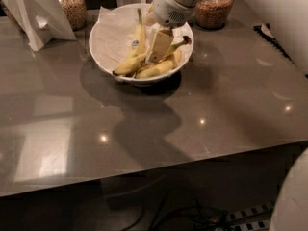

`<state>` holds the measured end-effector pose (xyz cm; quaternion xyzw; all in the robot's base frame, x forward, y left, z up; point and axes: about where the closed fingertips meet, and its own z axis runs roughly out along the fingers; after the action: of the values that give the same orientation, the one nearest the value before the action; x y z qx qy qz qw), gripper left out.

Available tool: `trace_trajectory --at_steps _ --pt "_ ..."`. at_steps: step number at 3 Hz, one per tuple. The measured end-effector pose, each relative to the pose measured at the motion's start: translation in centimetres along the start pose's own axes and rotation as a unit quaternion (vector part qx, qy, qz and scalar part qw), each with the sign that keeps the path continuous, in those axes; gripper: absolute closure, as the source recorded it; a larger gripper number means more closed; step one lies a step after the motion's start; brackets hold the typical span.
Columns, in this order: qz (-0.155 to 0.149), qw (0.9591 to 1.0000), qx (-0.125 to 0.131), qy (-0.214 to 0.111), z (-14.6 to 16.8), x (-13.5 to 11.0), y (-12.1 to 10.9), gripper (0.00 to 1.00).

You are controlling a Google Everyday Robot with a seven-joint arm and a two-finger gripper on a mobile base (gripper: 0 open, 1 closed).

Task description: Pick banana from white bowl

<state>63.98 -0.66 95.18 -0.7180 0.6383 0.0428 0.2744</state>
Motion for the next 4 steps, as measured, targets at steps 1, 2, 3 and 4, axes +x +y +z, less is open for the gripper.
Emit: trace_trajectory --at_steps 1,2,3,4 --pt "0.01 0.9993 -0.027 0.025 1.6 1.0 -0.2 0.26" --pt "0.023 0.9973 -0.054 0.045 3.0 2.0 -0.5 0.31" --pt "0.034 0.995 -0.075 0.057 4.0 2.6 -0.5 0.31" --pt "0.042 0.9927 -0.092 0.065 4.8 3.0 -0.6 0.31"
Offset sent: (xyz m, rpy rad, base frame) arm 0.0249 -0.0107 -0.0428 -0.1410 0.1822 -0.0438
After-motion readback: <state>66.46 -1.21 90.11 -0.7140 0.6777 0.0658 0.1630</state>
